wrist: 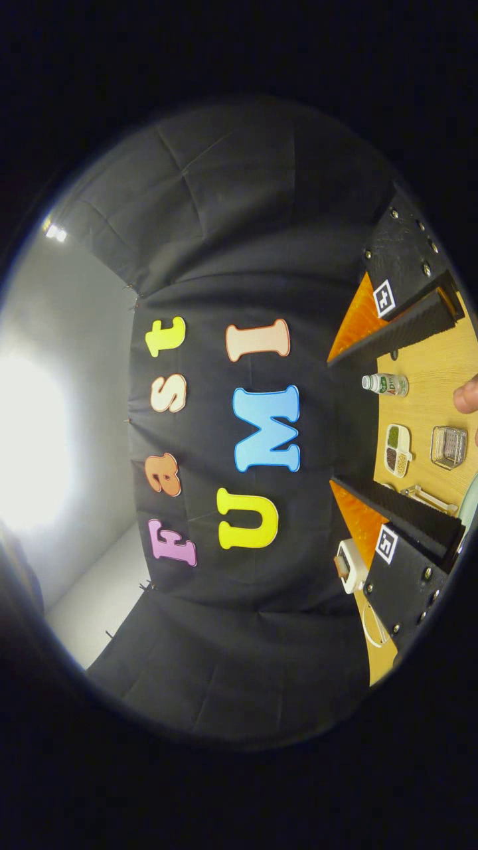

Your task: Take the plate from the dish rack, then take the spoon from the basket and place it into the plate.

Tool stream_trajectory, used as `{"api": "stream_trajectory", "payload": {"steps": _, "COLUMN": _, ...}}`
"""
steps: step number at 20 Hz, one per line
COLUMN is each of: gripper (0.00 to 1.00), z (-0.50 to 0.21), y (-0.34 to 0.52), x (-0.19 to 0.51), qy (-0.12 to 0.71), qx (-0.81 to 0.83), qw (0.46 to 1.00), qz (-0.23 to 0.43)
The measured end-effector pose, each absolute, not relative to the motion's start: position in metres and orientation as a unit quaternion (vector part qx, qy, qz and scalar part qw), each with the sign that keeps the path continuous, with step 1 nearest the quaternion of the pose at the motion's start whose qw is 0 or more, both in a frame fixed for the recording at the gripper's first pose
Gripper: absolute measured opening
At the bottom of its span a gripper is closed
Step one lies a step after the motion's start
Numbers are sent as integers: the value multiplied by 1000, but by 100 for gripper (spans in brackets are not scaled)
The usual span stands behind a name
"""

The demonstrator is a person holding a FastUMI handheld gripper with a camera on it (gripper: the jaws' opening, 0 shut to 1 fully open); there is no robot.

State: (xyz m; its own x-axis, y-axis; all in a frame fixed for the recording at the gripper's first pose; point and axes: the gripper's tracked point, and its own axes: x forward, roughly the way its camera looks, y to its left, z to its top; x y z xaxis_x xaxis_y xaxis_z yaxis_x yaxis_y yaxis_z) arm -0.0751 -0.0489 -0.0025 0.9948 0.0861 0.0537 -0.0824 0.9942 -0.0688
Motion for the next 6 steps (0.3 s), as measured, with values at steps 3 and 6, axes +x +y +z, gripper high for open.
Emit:
{"api": "stream_trajectory", "payload": {"steps": 3, "gripper": 97, "z": -20, "y": -71, "x": -71, "qy": -19, "qx": -36, "qw": 999, "qz": 36}}
{"api": "stream_trajectory", "payload": {"steps": 6, "gripper": 98, "z": -32, "y": -91, "x": -68, "qy": -14, "qx": -26, "qw": 999, "qz": 33}}
